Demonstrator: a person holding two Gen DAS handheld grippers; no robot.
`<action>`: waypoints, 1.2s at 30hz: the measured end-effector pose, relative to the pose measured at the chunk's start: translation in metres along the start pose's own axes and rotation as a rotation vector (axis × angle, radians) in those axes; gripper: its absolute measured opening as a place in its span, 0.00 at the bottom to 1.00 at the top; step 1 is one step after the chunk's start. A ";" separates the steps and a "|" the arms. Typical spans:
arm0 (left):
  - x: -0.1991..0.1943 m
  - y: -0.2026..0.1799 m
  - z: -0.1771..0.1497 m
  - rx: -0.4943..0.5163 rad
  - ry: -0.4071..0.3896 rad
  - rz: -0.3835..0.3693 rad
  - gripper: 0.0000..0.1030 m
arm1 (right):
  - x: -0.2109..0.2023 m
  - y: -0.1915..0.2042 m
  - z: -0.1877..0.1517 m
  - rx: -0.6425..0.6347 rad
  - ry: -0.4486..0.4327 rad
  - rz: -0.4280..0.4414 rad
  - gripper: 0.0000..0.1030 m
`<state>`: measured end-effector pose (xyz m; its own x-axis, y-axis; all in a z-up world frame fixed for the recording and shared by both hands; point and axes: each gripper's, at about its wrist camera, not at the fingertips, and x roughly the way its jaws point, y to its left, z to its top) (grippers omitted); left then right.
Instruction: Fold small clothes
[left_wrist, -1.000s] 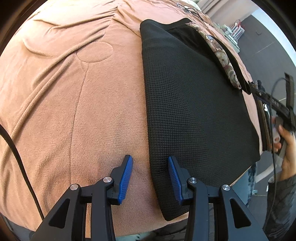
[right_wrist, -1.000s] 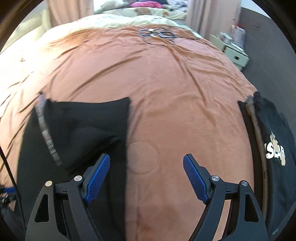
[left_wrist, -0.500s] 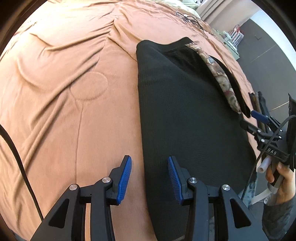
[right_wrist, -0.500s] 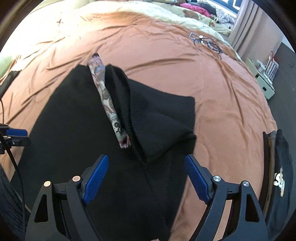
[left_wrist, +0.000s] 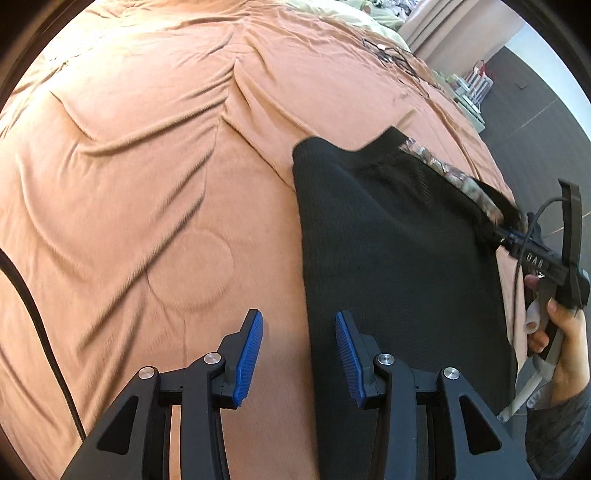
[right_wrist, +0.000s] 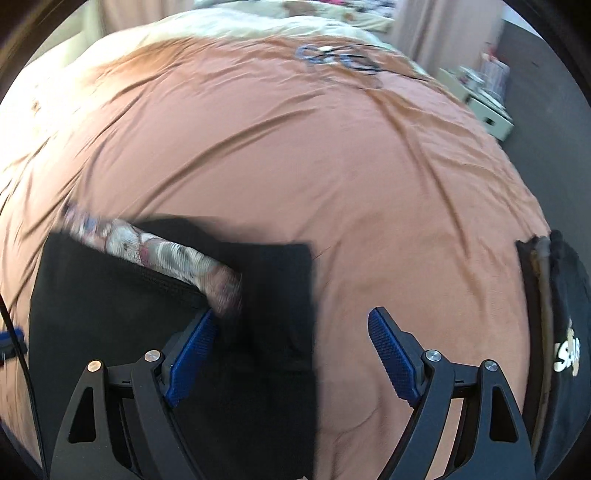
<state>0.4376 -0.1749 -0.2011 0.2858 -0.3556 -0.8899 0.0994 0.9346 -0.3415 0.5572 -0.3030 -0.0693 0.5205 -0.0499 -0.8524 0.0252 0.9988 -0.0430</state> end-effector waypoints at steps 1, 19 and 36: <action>0.001 0.001 0.004 -0.003 0.001 0.000 0.42 | 0.002 -0.004 0.001 0.017 -0.007 -0.019 0.81; 0.005 -0.012 -0.012 0.009 0.044 -0.035 0.42 | -0.025 -0.043 -0.076 0.065 0.034 0.284 0.55; -0.004 -0.017 -0.077 0.011 0.081 -0.033 0.42 | -0.073 -0.077 -0.172 0.145 0.065 0.437 0.36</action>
<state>0.3613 -0.1895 -0.2149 0.2039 -0.3851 -0.9001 0.1183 0.9223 -0.3678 0.3701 -0.3769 -0.0931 0.4546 0.3804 -0.8054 -0.0636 0.9158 0.3966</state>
